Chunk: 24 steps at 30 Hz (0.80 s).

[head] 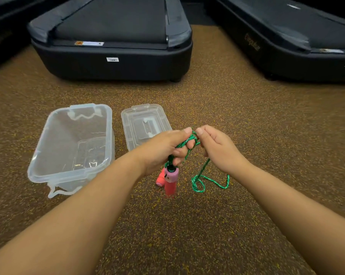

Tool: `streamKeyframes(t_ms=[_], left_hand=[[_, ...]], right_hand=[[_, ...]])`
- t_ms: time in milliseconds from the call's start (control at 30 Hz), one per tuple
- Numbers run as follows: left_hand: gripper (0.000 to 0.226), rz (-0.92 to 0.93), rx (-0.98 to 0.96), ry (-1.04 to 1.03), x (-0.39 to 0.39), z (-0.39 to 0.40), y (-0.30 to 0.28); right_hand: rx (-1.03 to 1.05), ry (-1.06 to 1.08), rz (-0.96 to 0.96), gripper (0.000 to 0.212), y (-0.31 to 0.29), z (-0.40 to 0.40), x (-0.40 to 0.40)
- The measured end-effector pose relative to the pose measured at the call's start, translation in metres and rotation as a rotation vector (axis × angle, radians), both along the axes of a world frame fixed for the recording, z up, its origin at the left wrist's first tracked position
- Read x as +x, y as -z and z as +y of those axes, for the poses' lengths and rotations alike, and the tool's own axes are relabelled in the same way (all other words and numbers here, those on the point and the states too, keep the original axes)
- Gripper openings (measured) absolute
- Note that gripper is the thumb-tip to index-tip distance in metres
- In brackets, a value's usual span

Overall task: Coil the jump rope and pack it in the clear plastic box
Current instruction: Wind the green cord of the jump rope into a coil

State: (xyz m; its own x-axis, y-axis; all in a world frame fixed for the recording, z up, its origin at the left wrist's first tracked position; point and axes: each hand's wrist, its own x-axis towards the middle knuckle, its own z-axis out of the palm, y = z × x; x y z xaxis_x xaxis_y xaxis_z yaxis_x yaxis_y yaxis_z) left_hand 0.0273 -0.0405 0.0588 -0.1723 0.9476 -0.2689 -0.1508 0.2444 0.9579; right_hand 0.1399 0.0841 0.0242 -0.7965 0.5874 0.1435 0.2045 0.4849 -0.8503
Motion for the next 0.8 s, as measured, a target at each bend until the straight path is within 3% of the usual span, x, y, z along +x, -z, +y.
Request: streamKeyframes(t_ms=[233, 400, 533, 800], left_hand=[[0.039, -0.316, 0.138, -0.310, -0.005, 0.007, 0.000], [0.040, -0.429, 0.134, -0.434, -0.010, 0.011, 0.001], [0.039, -0.339, 0.058, -0.405, -0.004, 0.011, 0.008], [0.084, 0.091, -0.164, -0.154, 0.000, 0.000, 0.018]], right_hand=[[-0.031, -0.078, -0.137, 0.028, 0.036, -0.016, 0.011], [0.086, -0.201, -0.294, 0.025, 0.036, -0.039, 0.022], [0.129, -0.281, -0.259, 0.027, 0.022, -0.054, 0.020], [-0.124, -0.174, 0.059, 0.026, -0.022, -0.042, 0.010]])
